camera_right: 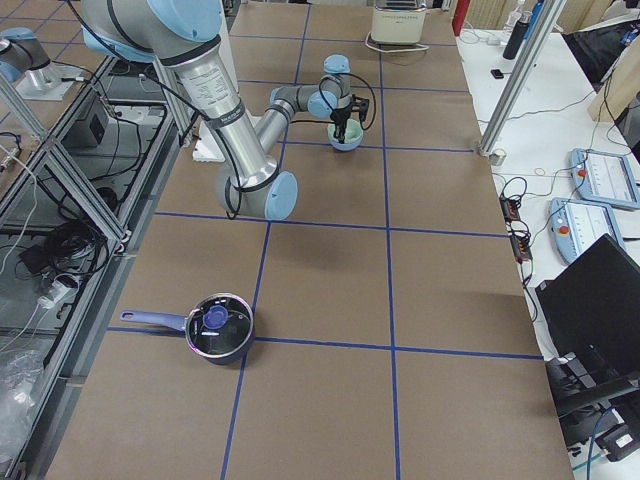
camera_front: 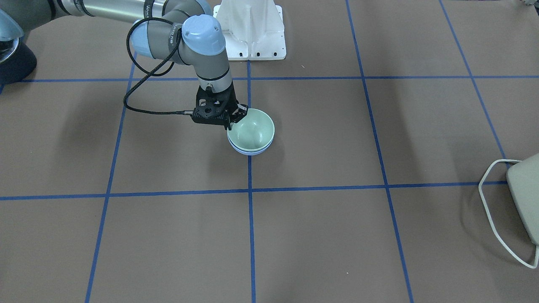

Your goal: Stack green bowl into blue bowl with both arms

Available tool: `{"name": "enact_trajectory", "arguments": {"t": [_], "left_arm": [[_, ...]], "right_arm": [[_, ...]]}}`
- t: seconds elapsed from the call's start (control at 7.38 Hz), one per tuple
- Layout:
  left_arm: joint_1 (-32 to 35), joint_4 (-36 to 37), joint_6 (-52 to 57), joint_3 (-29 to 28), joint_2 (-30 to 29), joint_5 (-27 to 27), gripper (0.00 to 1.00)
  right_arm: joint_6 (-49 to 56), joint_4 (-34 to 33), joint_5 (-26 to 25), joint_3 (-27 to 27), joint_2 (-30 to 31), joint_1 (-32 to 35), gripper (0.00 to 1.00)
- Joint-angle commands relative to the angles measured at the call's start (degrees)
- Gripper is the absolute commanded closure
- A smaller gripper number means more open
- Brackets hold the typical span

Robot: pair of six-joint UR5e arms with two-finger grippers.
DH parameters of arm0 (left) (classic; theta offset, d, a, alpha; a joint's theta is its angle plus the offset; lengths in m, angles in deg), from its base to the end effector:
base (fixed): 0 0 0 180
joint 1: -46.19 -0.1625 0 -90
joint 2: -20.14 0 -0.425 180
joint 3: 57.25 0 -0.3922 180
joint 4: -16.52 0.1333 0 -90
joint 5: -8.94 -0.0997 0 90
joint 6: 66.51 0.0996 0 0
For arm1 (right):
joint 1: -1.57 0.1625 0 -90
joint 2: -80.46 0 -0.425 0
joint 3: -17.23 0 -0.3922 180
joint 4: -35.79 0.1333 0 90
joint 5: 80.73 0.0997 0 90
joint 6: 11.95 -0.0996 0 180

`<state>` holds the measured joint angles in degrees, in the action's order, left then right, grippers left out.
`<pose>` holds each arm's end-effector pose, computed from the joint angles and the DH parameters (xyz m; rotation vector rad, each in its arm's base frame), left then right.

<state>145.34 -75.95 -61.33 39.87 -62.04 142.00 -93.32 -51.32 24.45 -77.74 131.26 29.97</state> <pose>-0.1338 -0.4203 0.6580 0.1229 0.7420 -0.0544 -0.5544 -0.4216 0.2111 0.0224 -0.8548 0.2150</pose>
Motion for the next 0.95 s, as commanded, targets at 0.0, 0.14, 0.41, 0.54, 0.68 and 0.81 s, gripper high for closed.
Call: {"name": "enact_trajectory", "arguments": {"t": [0.0, 0.14, 0.41, 0.54, 0.68, 0.81], "left_arm": [[0.0, 0.0, 0.1, 0.0, 0.1, -0.1, 0.01], [0.0, 0.0, 0.1, 0.0, 0.3, -0.1, 0.01], [0.0, 0.1, 0.1, -0.1, 0.4, -0.1, 0.01], [-0.1, 0.1, -0.4, -0.1, 0.3, -0.1, 0.01], [-0.5, 0.2, -1.7, 0.1, 0.2, -0.1, 0.01], [-2.4, 0.2, -6.0, 1.0, 0.2, -0.1, 0.01]], "right_arm": [[0.2, 0.1, -0.5, 0.0, 0.0, 0.0, 0.45], [0.2, 0.1, -3.9, -0.2, 0.0, 0.0, 0.0], [0.8, -0.4, -3.9, -1.6, 0.0, 3.2, 0.0], [3.7, -0.7, 0.1, -2.1, 0.9, 7.9, 0.0], [10.1, -0.6, 4.3, -2.2, 3.0, 13.2, 0.0], [19.0, -0.2, 7.7, -2.3, 6.1, 18.7, 0.0]]}}
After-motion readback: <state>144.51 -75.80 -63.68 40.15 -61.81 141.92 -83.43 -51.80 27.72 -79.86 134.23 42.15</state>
